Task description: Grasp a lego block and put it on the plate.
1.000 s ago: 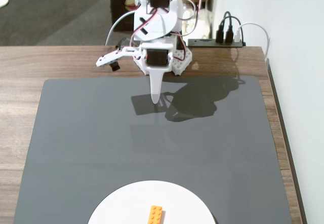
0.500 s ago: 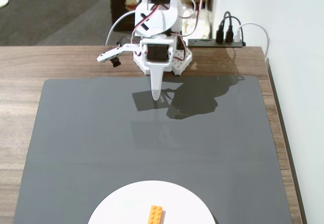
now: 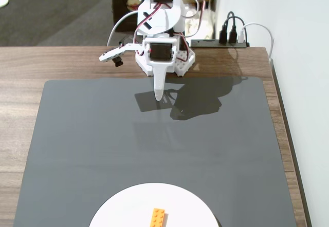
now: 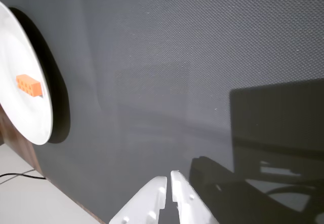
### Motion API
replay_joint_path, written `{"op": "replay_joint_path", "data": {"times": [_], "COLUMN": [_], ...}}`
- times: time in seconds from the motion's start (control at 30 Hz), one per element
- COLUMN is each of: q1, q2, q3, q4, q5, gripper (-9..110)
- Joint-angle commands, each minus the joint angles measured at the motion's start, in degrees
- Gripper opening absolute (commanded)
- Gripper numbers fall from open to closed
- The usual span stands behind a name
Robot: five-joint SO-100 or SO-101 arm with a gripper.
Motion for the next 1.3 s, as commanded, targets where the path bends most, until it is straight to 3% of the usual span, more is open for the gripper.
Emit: {"op": "replay_joint_path", "data": {"times": [0.0, 1.27], "q1": [-0.3, -1.4], "q2": [-0.4, -0.3], "q3": [-0.3, -0.3], "q4": [0.1, 0.1], "q5": [-0.6, -1.4], "gripper": [1, 1]}}
